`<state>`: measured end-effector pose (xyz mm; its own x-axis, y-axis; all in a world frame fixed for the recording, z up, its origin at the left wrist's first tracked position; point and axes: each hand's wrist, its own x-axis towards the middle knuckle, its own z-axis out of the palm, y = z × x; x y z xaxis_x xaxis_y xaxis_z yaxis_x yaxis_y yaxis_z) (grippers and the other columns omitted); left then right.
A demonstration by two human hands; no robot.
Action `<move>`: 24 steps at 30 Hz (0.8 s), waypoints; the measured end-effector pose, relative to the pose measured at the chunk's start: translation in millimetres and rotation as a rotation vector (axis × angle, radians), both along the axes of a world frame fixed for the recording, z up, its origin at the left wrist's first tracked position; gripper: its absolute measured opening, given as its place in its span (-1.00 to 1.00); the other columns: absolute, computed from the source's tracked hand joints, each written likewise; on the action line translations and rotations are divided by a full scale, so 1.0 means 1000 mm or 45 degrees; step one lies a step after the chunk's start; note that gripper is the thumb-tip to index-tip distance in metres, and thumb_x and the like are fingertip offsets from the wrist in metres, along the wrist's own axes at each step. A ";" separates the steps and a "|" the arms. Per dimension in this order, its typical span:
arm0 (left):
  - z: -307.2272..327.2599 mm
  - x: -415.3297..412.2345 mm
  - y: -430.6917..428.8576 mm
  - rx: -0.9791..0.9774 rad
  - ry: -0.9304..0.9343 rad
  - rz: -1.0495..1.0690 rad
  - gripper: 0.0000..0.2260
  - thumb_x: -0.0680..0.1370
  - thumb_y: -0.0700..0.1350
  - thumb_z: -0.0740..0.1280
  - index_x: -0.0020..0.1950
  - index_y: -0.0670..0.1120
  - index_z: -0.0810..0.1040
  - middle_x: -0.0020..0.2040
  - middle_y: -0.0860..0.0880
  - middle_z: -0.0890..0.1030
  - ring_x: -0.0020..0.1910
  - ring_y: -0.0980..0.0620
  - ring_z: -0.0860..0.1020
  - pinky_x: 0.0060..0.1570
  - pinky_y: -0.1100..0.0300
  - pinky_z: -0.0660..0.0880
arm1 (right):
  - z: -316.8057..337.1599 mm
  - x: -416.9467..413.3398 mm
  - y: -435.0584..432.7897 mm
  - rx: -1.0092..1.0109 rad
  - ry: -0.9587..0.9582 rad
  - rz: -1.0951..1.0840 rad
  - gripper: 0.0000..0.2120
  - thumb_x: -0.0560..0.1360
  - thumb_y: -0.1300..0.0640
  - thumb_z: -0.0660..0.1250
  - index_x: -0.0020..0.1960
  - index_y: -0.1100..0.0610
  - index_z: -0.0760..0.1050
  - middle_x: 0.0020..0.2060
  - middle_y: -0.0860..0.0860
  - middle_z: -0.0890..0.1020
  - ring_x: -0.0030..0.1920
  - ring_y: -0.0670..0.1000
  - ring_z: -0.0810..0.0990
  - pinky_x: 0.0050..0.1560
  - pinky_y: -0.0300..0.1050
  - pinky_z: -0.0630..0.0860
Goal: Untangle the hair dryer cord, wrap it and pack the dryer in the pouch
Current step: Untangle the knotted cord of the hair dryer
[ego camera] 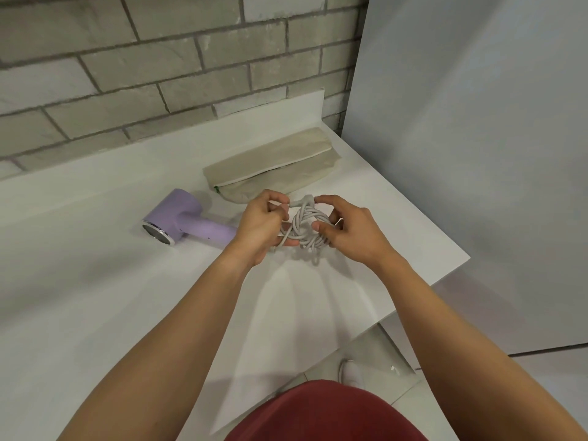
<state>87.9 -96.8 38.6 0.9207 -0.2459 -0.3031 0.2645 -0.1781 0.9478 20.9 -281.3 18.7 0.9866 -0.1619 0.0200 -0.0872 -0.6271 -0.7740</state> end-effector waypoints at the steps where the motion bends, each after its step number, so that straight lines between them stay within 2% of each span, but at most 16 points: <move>1: 0.001 -0.001 -0.003 0.008 -0.035 0.033 -0.85 0.67 -0.28 0.24 0.18 -0.11 0.52 -0.05 -0.14 0.49 -0.28 0.02 0.63 -0.31 -0.06 0.69 | 0.001 0.001 -0.001 0.022 0.001 -0.002 -0.59 0.57 0.00 0.46 0.39 -0.20 0.49 -0.19 0.01 0.62 -0.22 -0.01 0.70 -0.05 -0.04 0.65; 3: 0.003 0.000 -0.006 0.058 -0.132 0.065 -0.82 0.67 -0.28 0.21 0.17 -0.04 0.49 -0.08 -0.10 0.49 -0.37 0.11 0.62 -0.29 0.00 0.68 | 0.003 0.002 -0.004 0.059 0.008 -0.015 -0.61 0.58 0.00 0.46 0.39 -0.14 0.52 -0.18 -0.02 0.60 -0.28 -0.05 0.69 -0.08 -0.09 0.63; 5: 0.005 0.001 -0.007 0.170 -0.285 0.057 -0.78 0.65 -0.28 0.17 0.12 0.01 0.50 -0.14 -0.07 0.54 -0.32 0.06 0.65 -0.30 0.16 0.60 | 0.007 0.002 -0.007 0.066 0.013 -0.027 -0.79 0.60 0.02 0.44 0.22 0.00 0.63 -0.22 -0.01 0.63 -0.35 -0.08 0.68 -0.15 -0.14 0.58; 7: 0.005 0.004 -0.007 0.267 -0.395 0.016 -0.75 0.62 -0.30 0.15 0.10 0.00 0.52 -0.19 -0.05 0.59 -0.26 0.01 0.69 -0.33 0.24 0.54 | 0.009 0.002 -0.010 0.106 0.019 -0.035 -0.88 0.62 0.03 0.42 0.09 0.06 0.65 -0.22 0.04 0.65 -0.37 -0.04 0.68 -0.18 -0.14 0.58; 11: 0.005 0.009 0.000 0.512 -0.554 -0.124 -0.83 0.59 -0.22 0.27 0.07 0.03 0.54 -0.24 -0.04 0.69 -0.21 0.03 0.67 -0.28 0.20 0.51 | 0.010 0.006 -0.014 0.158 0.014 -0.046 -0.88 0.62 0.00 0.40 0.01 0.03 0.65 -0.21 0.00 0.71 -0.26 0.06 0.70 -0.06 0.07 0.67; 15: 0.005 0.013 0.012 0.664 -0.574 -0.256 -0.91 0.60 -0.10 0.38 0.06 0.06 0.53 -0.22 0.05 0.71 -0.22 0.04 0.65 -0.31 0.22 0.44 | 0.010 0.012 -0.018 0.224 0.019 -0.072 -0.86 0.64 -0.03 0.36 0.06 -0.01 0.66 -0.23 -0.10 0.75 -0.20 0.00 0.69 -0.01 0.10 0.67; 18: 0.003 0.011 0.017 0.755 -0.585 -0.319 -0.93 0.61 0.02 0.37 0.04 0.06 0.58 -0.16 0.11 0.72 -0.14 0.09 0.63 -0.28 0.26 0.44 | 0.015 0.017 -0.020 0.240 0.004 -0.078 -0.84 0.66 -0.01 0.34 0.07 0.03 0.66 -0.24 0.01 0.73 -0.21 0.08 0.69 -0.05 0.12 0.68; 20: 0.001 0.006 0.020 0.763 -0.584 -0.371 -0.83 0.58 0.15 0.40 -0.01 0.07 0.64 -0.13 0.17 0.71 -0.08 0.19 0.62 -0.17 0.31 0.46 | 0.019 0.021 -0.021 0.227 -0.013 -0.066 -0.82 0.66 0.00 0.33 0.07 0.06 0.65 -0.21 0.09 0.72 -0.23 0.09 0.69 -0.07 0.12 0.69; 22: -0.002 0.001 0.022 0.797 -0.604 -0.481 -0.67 0.48 0.29 0.45 0.06 0.08 0.65 -0.04 0.20 0.69 -0.01 0.25 0.60 -0.02 0.32 0.46 | 0.020 0.026 -0.022 0.177 -0.022 -0.034 -0.82 0.66 -0.02 0.32 0.07 0.05 0.65 -0.21 0.08 0.71 -0.23 0.07 0.70 -0.04 0.12 0.69; 24: -0.007 0.000 0.022 0.917 -0.704 -0.593 -0.58 0.43 0.30 0.49 0.13 0.05 0.64 0.02 0.14 0.68 0.06 0.12 0.60 0.10 0.16 0.50 | 0.021 0.029 -0.021 0.148 -0.022 -0.005 -0.82 0.66 -0.04 0.32 0.08 0.03 0.65 -0.23 0.04 0.71 -0.22 0.08 0.69 -0.01 0.14 0.67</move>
